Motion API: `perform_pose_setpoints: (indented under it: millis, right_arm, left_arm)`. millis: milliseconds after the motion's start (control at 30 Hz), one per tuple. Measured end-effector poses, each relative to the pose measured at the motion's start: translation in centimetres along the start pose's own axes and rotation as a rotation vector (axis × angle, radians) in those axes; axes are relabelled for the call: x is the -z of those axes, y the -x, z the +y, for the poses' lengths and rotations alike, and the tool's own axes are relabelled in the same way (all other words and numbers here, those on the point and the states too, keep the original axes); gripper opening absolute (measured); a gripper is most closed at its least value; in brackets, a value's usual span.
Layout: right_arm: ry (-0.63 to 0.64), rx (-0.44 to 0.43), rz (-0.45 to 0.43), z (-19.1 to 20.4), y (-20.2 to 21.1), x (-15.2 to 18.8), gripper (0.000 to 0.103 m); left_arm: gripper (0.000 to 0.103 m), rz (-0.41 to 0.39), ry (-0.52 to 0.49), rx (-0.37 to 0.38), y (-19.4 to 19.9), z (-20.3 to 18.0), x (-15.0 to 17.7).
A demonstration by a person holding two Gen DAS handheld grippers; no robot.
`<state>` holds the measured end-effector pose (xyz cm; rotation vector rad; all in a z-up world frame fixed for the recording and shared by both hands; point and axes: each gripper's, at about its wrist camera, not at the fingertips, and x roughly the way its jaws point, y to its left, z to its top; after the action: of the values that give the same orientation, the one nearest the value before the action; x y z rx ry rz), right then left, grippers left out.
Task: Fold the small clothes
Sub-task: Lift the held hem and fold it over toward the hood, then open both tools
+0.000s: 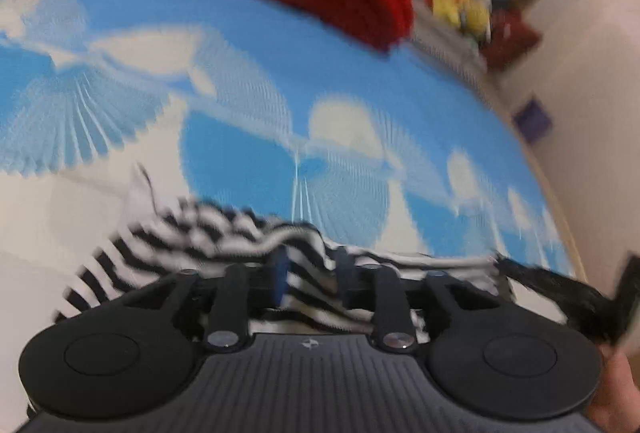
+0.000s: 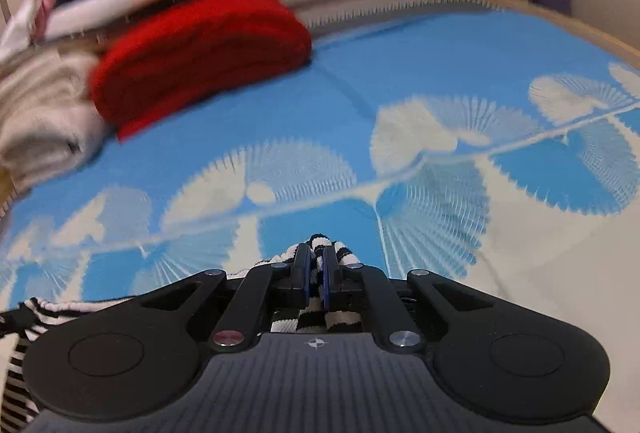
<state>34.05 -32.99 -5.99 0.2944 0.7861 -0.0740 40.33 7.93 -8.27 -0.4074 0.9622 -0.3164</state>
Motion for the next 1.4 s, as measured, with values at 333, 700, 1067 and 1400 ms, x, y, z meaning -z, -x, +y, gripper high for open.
perform_pose_setpoints:
  millis: [333, 700, 1067, 1400]
  right_arm:
    - [-0.064, -0.019, 0.056, -1.8, 0.0, -0.4, 0.04]
    - [0.131, -0.018, 0.212, -1.8, -1.5, 1.4, 0.048]
    - [0.109, -0.031, -0.04, 0.0, 0.3, -0.8, 0.006]
    - [0.182, 0.156, 0.171, 0.0, -4.6, 1.5, 0.055]
  left_arm:
    - [0.056, -0.092, 0.086, -0.118, 4.0, 6.2, -1.4]
    - [0.045, -0.013, -0.074, -0.189, 0.4, 6.3, 0.1]
    - [0.002, -0.217, -0.153, -0.261, 2.0, 4.9, -1.7]
    - [0.033, 0.025, -0.105, -0.374, -1.9, 7.4, -1.0]
